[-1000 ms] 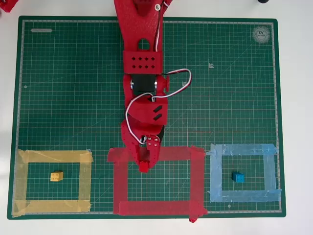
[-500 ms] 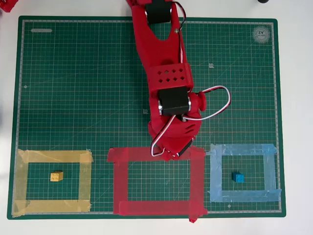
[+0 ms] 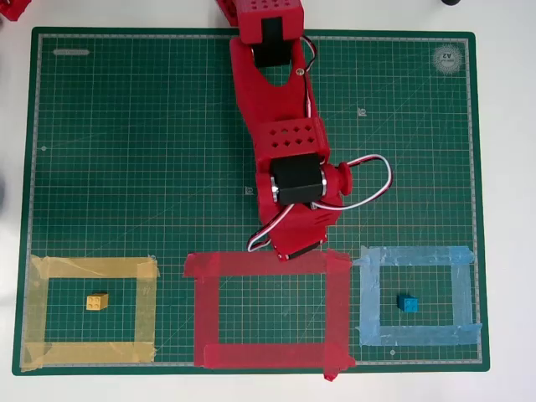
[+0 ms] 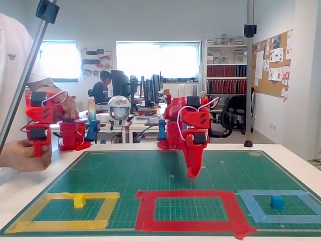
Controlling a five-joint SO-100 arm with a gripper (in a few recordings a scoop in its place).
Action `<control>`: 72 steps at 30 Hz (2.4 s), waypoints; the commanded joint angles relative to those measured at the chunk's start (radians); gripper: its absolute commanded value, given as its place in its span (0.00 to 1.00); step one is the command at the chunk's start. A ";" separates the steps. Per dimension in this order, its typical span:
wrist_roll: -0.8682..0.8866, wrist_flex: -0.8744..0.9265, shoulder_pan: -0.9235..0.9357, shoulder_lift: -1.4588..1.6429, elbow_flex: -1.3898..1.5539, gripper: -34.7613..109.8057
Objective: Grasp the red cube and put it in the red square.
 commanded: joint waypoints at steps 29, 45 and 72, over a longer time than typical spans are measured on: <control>-0.181 -0.035 0.061 -0.008 0.012 0.30; -0.181 -0.048 0.066 -0.006 0.043 0.34; -0.281 -0.103 -0.006 0.224 0.110 0.30</control>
